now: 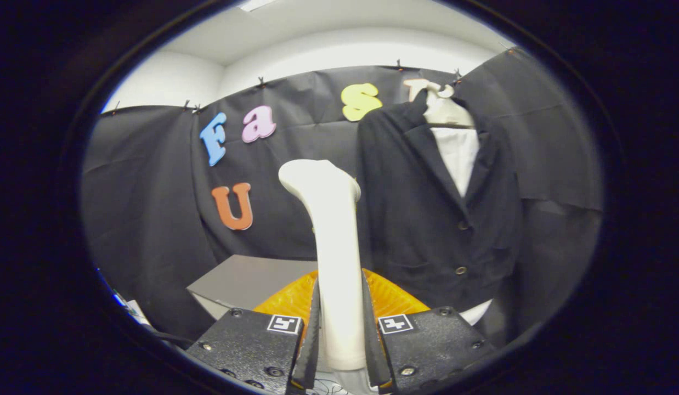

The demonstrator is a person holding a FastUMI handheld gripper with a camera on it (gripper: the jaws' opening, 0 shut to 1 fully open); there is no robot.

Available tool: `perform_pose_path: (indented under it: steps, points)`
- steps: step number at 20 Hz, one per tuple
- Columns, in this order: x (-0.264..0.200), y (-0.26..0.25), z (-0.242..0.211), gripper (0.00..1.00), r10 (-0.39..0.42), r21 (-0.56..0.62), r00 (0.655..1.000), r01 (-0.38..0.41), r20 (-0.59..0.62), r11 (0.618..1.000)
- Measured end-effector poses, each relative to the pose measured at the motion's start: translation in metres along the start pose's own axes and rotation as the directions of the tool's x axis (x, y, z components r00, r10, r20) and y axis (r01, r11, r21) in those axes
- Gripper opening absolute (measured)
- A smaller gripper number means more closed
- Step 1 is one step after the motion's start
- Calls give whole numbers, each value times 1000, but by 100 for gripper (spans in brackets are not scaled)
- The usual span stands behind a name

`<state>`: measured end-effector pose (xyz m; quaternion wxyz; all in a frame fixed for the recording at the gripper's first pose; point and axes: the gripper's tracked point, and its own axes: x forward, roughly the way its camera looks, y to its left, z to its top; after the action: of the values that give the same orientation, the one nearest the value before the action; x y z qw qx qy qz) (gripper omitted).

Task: Iron the clothes twice with a garment steamer, once on the left side and once on the right side.

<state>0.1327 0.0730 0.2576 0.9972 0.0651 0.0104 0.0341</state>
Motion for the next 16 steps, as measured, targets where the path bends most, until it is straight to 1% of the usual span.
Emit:
perform_pose_path:
  steps: [3, 6, 8, 11, 16]
  points:
    - [-21, -44, 14, 38, -96, 32, 995, 95, 30, 995]
    - [-28, -77, 28, 38, -169, 56, 984, 166, 56, 985]
    - [-28, -92, 39, 38, -202, 65, 977, 197, 67, 978]
    - [-16, -101, 57, 38, -220, 60, 972, 216, 83, 975]
    - [18, -99, 81, 38, -220, 31, 970, 218, 106, 975]
